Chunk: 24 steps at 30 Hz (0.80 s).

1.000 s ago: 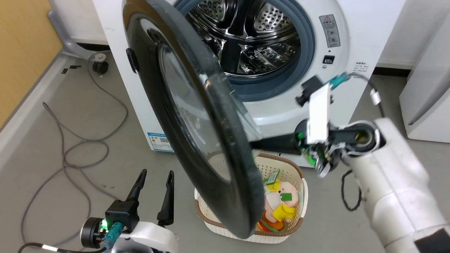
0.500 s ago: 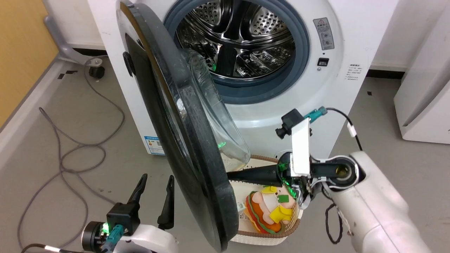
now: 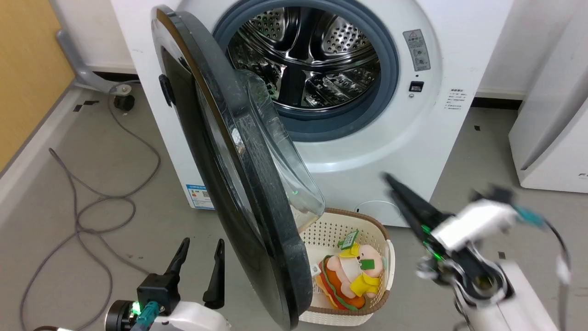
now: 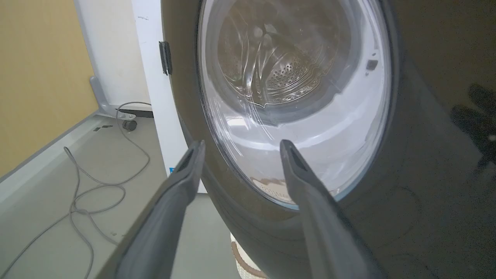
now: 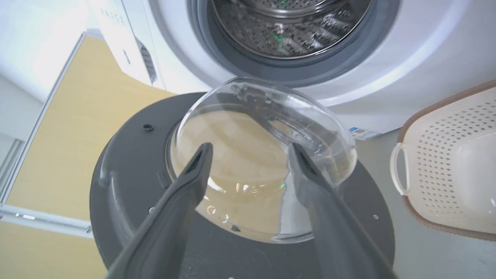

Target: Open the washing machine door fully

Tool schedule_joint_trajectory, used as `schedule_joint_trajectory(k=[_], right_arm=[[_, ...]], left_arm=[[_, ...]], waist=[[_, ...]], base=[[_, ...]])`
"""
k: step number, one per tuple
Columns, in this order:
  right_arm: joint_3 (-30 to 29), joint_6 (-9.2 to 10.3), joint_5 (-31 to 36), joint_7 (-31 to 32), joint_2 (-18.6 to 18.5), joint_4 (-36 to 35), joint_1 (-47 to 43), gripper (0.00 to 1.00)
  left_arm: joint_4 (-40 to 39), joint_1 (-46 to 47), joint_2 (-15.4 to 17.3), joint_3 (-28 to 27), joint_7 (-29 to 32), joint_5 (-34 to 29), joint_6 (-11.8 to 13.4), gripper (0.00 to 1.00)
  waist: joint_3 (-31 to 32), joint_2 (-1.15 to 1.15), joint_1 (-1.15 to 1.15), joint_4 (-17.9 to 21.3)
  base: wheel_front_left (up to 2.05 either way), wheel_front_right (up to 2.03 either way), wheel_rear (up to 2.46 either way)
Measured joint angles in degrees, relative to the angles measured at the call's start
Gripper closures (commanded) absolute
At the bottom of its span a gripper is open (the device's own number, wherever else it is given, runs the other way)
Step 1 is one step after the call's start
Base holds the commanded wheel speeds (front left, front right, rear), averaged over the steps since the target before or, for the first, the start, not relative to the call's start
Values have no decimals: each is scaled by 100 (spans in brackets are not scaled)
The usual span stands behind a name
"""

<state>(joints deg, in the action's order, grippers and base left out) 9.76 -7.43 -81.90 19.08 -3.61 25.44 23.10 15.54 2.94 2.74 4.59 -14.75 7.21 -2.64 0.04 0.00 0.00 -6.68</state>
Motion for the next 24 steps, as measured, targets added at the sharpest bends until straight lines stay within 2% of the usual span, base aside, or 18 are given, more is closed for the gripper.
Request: schedule_joint_trajectory(k=[7,12,18,21,24], right_arm=[[-608,0,725,-1986,-56,-122,-1092,0],[-838,0,1550,-3020,-209,-218,-1642,0],[-1374,0,3349,-3361,-337,-649,-2097,0],[-1796,0,4601,-3383,-288,-1258,-2274,0],[-1973,0,5683,-3383,-167,-1906,-2422,0]], left_arm=[[54,-49,1,-62,0,51,0,0],[53,-55,1,-114,0,68,1,0],[52,-69,1,-167,0,105,19,0],[42,-71,0,-197,0,105,52,0],[27,-73,0,-236,0,104,52,0]], waist=[[55,0,0,39],[81,0,0,71],[112,0,0,95],[118,0,0,107],[118,0,0,119]], base=[[0,0,0],[0,0,0],[0,0,0],[0,0,0],[0,0,0]])
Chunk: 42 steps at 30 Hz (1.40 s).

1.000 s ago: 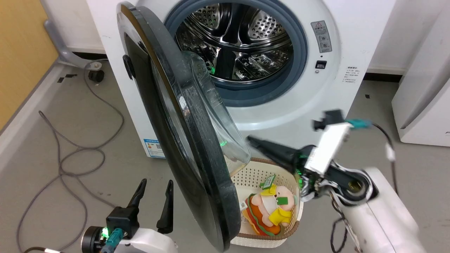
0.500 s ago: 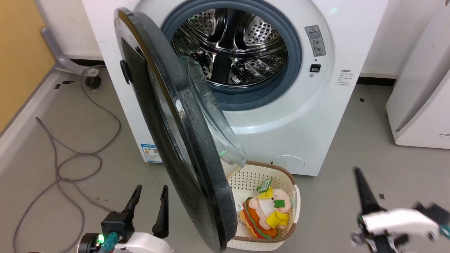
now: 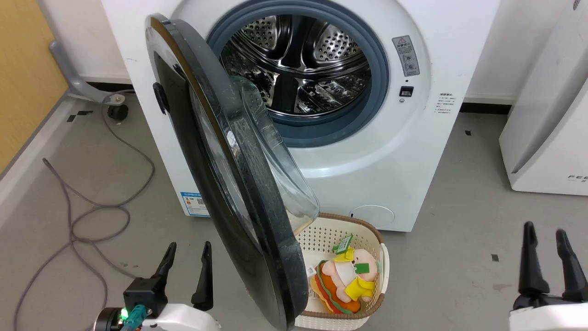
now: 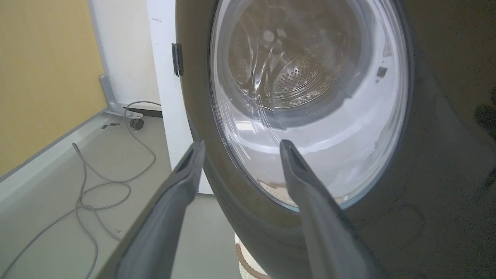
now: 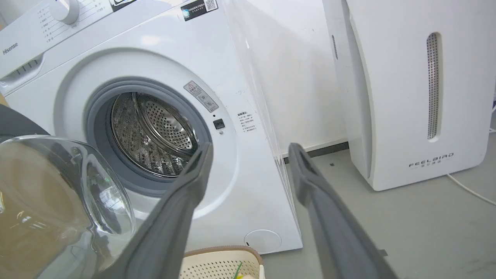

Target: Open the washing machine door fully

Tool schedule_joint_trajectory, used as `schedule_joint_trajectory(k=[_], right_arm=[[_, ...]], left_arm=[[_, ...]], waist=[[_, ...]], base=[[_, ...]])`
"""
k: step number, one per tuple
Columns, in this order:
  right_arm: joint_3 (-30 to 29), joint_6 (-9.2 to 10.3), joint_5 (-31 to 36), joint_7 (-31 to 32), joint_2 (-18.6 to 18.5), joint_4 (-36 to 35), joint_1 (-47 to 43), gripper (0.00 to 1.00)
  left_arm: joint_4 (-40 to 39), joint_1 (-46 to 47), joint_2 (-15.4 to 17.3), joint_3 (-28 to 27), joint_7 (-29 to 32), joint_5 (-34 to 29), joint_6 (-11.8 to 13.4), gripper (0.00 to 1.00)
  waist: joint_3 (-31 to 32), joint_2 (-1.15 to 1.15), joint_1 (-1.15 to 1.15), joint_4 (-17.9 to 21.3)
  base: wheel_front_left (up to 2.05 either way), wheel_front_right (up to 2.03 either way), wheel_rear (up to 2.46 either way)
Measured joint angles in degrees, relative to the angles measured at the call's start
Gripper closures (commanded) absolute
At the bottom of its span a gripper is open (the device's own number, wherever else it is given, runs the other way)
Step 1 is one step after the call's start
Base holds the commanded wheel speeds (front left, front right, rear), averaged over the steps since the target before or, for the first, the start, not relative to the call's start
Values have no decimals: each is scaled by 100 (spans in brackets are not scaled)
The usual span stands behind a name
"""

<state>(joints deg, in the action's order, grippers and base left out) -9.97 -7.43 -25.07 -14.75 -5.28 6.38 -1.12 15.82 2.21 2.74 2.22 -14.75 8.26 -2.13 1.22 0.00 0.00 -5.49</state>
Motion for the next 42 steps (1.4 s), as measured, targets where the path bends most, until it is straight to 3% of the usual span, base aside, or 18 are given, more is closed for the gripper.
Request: schedule_joint_trajectory(k=[5,8,17,19,20,28,42], right_arm=[[182,-1,1244,55,147,-716,-370,0],[382,-1,1651,214,188,-955,-652,0],[566,-1,1560,414,213,-704,-943,0],[572,-1,1530,405,213,-595,-943,0],[578,-1,1530,402,214,-549,-940,0],[580,-1,1452,346,215,-298,-922,0],[563,-1,1388,245,215,-105,-904,0]], left_arm=[[-15,-2,0,-75,0,0,0,0],[-26,-16,1,-98,0,0,0,0],[2,-91,0,-89,0,-8,0,0],[31,-91,0,-88,0,-10,-4,74],[42,-91,0,-86,0,-18,-8,100],[-417,-90,0,-109,0,-2,-44,100],[-3198,486,3,75,-1,-60,78,100]], waist=[[17,0,0,19],[30,0,0,30],[46,0,0,63],[52,0,0,70],[53,0,0,72],[72,0,0,77],[87,0,0,78]], base=[[0,0,0],[0,0,0],[0,0,0],[0,0,0],[0,0,0],[0,0,0],[0,0,0]])
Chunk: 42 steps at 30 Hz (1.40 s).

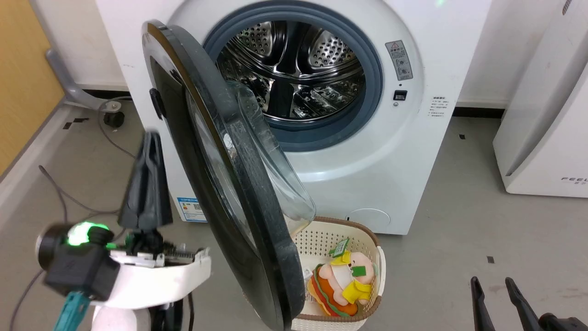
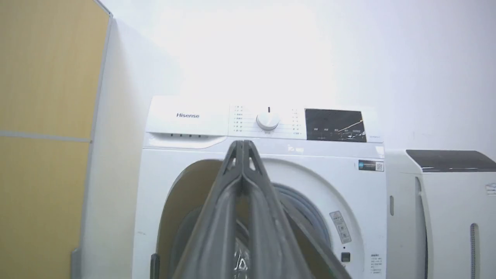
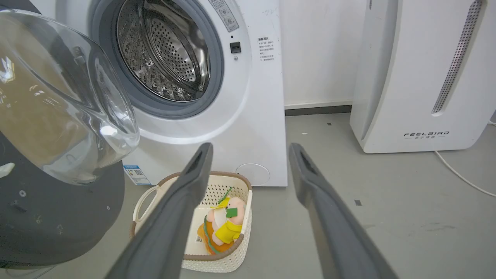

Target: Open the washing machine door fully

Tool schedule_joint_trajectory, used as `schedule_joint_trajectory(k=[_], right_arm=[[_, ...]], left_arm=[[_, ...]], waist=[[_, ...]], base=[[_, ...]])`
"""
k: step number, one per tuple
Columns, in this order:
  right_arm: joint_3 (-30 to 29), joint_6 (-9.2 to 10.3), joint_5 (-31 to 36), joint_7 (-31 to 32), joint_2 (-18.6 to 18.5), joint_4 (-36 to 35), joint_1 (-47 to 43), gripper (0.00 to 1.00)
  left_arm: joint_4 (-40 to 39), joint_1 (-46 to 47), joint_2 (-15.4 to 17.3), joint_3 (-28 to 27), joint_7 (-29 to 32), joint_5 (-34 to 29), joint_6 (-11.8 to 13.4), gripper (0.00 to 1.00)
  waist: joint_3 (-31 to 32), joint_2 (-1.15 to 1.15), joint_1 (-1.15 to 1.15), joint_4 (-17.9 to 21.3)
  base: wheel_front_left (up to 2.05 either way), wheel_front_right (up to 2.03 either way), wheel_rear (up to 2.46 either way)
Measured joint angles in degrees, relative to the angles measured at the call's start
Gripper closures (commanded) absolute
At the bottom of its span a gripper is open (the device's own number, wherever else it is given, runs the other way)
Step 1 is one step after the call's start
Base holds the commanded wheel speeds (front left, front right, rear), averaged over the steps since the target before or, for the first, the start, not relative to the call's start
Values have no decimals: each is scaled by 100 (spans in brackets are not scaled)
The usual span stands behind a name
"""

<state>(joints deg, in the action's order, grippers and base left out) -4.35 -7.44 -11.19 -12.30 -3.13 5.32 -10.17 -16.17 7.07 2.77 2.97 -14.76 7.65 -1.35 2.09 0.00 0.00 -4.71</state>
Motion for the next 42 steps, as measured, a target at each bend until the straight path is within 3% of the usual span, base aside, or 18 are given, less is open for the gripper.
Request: schedule_joint_trajectory(k=[5,9,16,22,32,42], right_arm=[[10,0,-25,-43,1,63,23,0],[14,0,-49,-69,1,125,43,0],[14,0,-49,-98,1,181,44,0],[24,0,-49,-100,1,225,89,0],[30,0,-57,-100,2,321,116,0],[60,0,-58,-91,2,328,132,0]], left_arm=[[-835,322,-1,444,0,3,120,100],[-1063,365,-2,988,-1,25,125,100],[-825,339,-5,2241,48,256,-43,100],[-369,102,-7,2998,525,474,-144,100],[508,-543,213,3267,1625,686,-27,100],[1697,-271,137,2997,1192,702,330,100]], waist=[[-13,0,0,19],[-14,0,1,39],[-14,0,1,25],[-38,0,1,11],[-43,0,1,-16],[-44,0,1,17]], base=[[0,0,0],[0,0,0],[0,0,0],[0,0,0],[0,0,0],[0,0,0]])
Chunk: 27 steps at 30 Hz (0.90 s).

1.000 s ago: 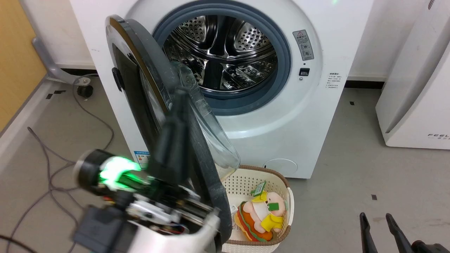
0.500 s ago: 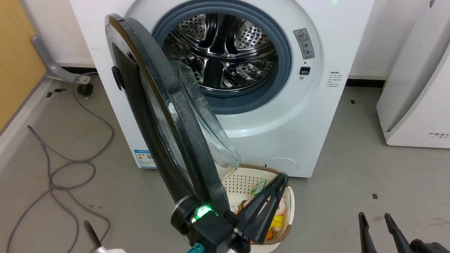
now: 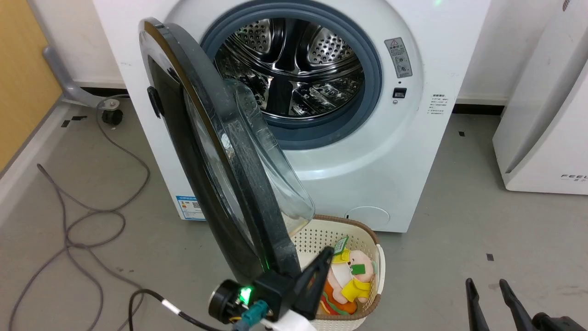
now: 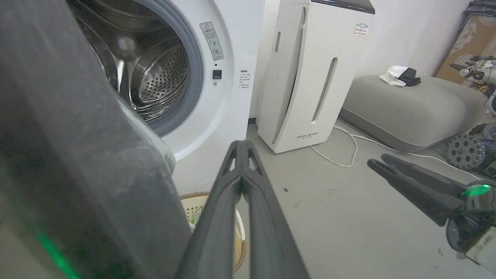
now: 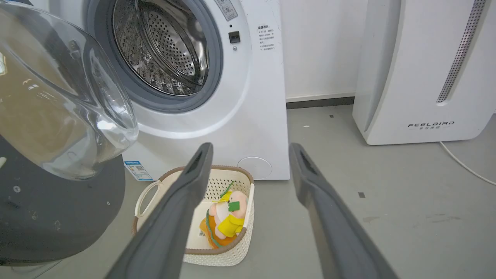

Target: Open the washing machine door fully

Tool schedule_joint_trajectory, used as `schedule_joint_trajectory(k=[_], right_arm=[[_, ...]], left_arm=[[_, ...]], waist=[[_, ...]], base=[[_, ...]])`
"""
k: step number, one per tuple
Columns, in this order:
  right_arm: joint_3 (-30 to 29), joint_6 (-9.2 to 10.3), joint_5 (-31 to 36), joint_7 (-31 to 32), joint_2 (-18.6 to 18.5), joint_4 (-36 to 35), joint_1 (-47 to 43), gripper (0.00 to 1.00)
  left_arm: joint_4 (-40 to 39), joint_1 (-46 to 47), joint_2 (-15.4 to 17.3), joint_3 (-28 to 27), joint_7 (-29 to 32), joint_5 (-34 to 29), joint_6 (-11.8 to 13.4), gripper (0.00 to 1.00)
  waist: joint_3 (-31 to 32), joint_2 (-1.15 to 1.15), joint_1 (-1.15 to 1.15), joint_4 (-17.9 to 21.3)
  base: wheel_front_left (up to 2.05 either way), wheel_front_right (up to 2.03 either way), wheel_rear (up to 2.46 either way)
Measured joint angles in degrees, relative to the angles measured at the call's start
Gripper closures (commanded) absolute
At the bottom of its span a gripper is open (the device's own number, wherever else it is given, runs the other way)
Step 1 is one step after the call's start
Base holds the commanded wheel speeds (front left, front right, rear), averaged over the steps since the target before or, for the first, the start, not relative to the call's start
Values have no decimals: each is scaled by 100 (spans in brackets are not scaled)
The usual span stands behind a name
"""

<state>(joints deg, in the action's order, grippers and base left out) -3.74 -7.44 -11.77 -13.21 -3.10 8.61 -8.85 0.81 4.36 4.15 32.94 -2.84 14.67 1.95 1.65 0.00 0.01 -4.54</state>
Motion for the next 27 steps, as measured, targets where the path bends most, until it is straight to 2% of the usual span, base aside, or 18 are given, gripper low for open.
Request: schedule_joint_trajectory(k=[7,13,19,27], right_arm=[[14,0,-44,51,0,7,-2,0],[33,0,-70,55,0,13,-4,0],[25,0,-96,55,0,40,-8,0],[-18,0,-142,55,1,76,-16,0]], left_arm=[[502,304,-111,-79,-249,155,202,100],[610,265,-123,-176,-334,175,457,100],[176,-94,35,-267,-335,174,714,100],[-553,-575,269,-415,-222,172,1017,100]], waist=[[-13,0,0,29],[7,0,0,19],[23,0,-1,-72],[12,0,-1,-385]], base=[[0,0,0],[0,0,0],[0,0,0],[0,0,0]])
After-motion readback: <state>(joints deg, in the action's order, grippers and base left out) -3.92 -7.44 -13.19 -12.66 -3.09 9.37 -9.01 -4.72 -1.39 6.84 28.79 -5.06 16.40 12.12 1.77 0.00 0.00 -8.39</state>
